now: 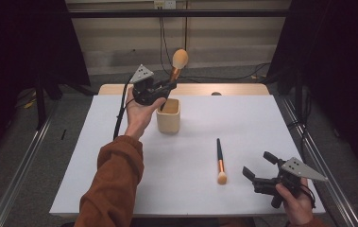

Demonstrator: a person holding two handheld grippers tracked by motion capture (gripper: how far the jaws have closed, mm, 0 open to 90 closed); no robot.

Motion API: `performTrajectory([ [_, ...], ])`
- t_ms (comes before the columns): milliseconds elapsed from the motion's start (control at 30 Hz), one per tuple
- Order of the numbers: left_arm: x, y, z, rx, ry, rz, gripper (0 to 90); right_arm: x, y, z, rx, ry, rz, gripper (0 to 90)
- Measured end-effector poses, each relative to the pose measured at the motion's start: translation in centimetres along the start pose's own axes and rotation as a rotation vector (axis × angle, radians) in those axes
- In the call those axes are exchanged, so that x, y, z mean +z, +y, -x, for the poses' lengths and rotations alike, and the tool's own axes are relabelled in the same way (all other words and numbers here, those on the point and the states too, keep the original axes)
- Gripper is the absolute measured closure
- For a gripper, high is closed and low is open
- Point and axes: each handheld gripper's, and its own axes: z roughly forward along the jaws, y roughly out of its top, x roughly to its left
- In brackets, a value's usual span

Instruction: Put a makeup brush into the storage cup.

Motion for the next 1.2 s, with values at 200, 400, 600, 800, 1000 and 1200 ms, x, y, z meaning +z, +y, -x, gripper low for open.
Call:
performTrajectory([
  [200,0.6,-0.5,-0.9,-0.020,0.011,0.013,72.6,0.0,0.0,0.1,0.001,0.000,0.000,0.0],
  [400,1.4,-1.2,-1.1,-0.018,0.008,0.004,72.6,-0.1,0.0,0.1,0.000,0.000,0.002,0.0],
  [600,1.9,-1.8,-1.6,-0.018,0.014,0.002,72.6,-0.1,-0.1,0.2,0.002,-0.004,0.003,0.0],
  [800,2.5,-2.6,-2.0,-0.022,0.013,-0.009,72.6,-0.2,-0.1,0.2,0.003,-0.005,0.002,0.0],
  [1000,2.7,-3.2,-2.1,-0.018,0.006,-0.017,72.6,-0.3,-0.1,0.2,-0.003,-0.003,0.002,0.0],
  [1200,2.8,-4.0,-2.1,-0.009,-0.003,-0.050,72.5,-0.3,-0.1,0.2,-0.002,-0.003,0.000,0.0],
])
